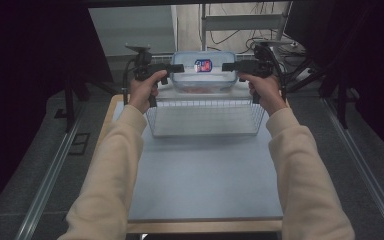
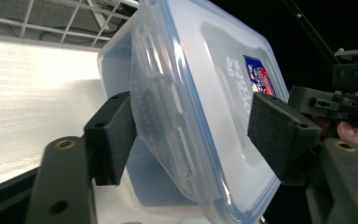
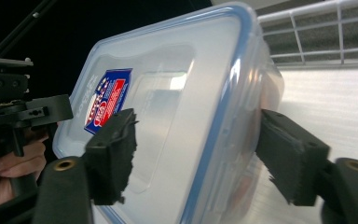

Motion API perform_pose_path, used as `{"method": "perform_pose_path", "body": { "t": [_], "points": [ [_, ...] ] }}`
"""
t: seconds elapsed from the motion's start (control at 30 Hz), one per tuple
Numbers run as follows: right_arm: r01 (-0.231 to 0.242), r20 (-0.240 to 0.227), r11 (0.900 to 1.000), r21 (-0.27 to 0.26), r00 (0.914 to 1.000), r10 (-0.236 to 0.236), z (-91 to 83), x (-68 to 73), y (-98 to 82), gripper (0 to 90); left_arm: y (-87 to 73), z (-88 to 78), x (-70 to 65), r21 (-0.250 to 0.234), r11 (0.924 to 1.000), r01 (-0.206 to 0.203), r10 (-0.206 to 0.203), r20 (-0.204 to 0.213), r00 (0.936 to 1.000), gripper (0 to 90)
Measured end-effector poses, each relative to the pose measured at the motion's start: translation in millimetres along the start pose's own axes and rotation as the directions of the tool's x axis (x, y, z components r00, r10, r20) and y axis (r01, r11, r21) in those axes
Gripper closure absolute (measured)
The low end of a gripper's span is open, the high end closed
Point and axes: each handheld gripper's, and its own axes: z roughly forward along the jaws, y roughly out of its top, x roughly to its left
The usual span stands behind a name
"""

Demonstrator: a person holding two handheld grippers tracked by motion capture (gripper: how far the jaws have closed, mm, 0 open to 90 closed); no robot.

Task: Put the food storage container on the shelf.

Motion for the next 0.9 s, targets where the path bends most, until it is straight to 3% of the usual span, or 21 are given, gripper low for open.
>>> {"method": "perform_pose_path", "body": {
  "t": [0.07,0.13,0.3,0.37,0.43,0.47,0.73,0.9],
  "points": [
    [-0.019,0.001,1.000,-0.010,0.9998,0.019,1.9,-1.6,-0.6,27.3,0.4,2.0,2.0,0.004,0.9999,0.016,-0.016,0.002,0.9999,30.1],
    [-0.007,0.023,1.000,-0.018,0.9997,0.007,1.6,-2.1,-0.9,29.2,0.3,5.2,5.2,0.024,0.9991,0.035,-0.035,0.000,0.9994,24.8],
    [0.000,0.035,1.000,-0.031,0.9994,0.001,2.2,-1.7,-1.9,27.9,-0.3,6.9,3.3,0.004,0.9996,0.029,-0.029,-0.012,0.9995,23.6],
    [0.022,0.045,0.999,-0.040,0.9988,-0.020,1.1,-0.7,-2.9,27.8,-0.1,6.7,1.8,0.000,0.9998,0.020,-0.020,-0.045,0.9988,19.6],
    [0.030,0.054,0.998,-0.055,0.9982,-0.027,-1.1,-0.5,-3.8,26.9,0.7,4.7,2.7,-0.004,0.9994,0.033,-0.034,-0.059,0.9977,16.2],
    [0.033,0.051,0.997,-0.068,0.9983,-0.029,-3.0,-1.0,-4.3,26.8,0.9,3.4,3.0,-0.005,0.9991,0.042,-0.042,-0.047,0.9980,15.8],
    [0.065,0.020,0.991,-0.120,0.9978,-0.063,-24.4,2.1,-5.9,25.0,-0.5,-10.0,-16.4,-0.027,0.9995,-0.017,0.016,-0.035,0.9992,15.6],
    [0.116,0.026,0.987,-0.114,0.9931,-0.114,-37.4,8.0,-14.0,22.2,-7.6,-25.8,-35.5,-0.036,0.9947,-0.096,0.094,-0.057,0.9940,15.8]
  ]
}}
